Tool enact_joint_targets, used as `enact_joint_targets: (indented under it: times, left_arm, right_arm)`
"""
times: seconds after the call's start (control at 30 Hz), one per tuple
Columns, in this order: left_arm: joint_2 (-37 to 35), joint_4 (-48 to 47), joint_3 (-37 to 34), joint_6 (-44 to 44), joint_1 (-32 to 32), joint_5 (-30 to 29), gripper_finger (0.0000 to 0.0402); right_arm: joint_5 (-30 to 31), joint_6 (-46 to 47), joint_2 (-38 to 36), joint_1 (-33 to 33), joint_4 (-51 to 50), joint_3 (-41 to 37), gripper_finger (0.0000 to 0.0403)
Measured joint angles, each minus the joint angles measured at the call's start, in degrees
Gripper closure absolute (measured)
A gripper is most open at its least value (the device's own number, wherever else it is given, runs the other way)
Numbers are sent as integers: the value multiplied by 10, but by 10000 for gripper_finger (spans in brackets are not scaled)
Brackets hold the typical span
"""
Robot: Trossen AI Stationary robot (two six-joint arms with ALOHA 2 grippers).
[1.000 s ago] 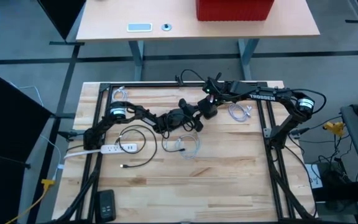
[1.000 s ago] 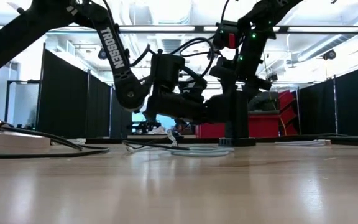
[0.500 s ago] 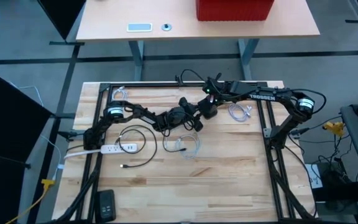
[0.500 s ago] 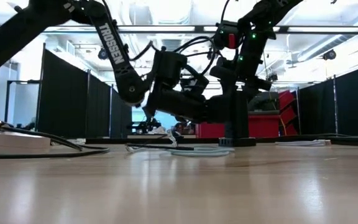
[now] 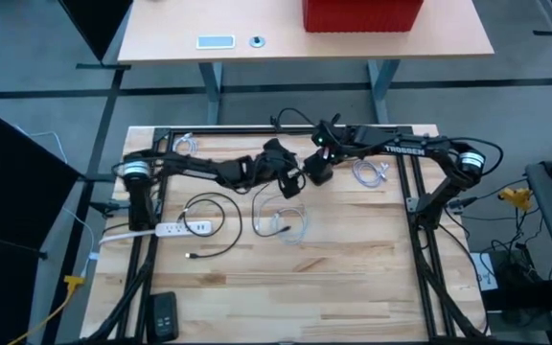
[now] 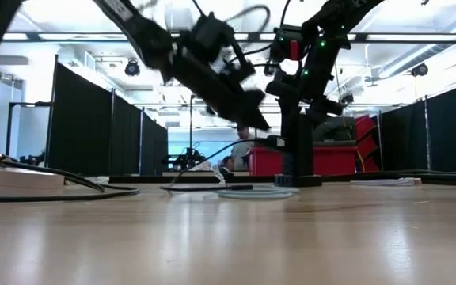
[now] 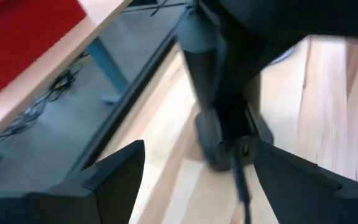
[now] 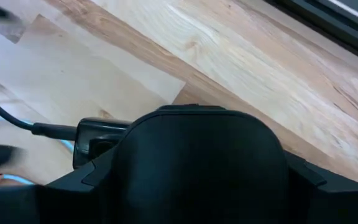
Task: Insert USB
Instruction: Insert the black charger adapter into the black outlet extension
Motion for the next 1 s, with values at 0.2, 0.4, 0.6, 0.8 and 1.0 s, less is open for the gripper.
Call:
enact_joint_targets:
  times: [0.2, 0.4, 0.6, 0.8, 1.0]
  left_arm:
    - [-89, -104, -20, 2, -42, -84, 134]
    - [-173, -110, -78, 24, -87, -219, 154]
    - [-253, -103, -145, 19, -101, -281, 185]
    - [-313, -51, -207, 21, -101, -282, 221]
    - [-344, -21, -233, 32, -101, -273, 252]
  right_arm:
    - [-26, 4, -25, -31, -36, 2, 142]
    - [-8, -12, -30, -90, -55, 6, 142]
    - [-5, -30, -31, -134, -74, 29, 142]
    - [1, -49, -31, -173, -118, 73, 142]
    - [15, -58, -32, -218, -166, 122, 142]
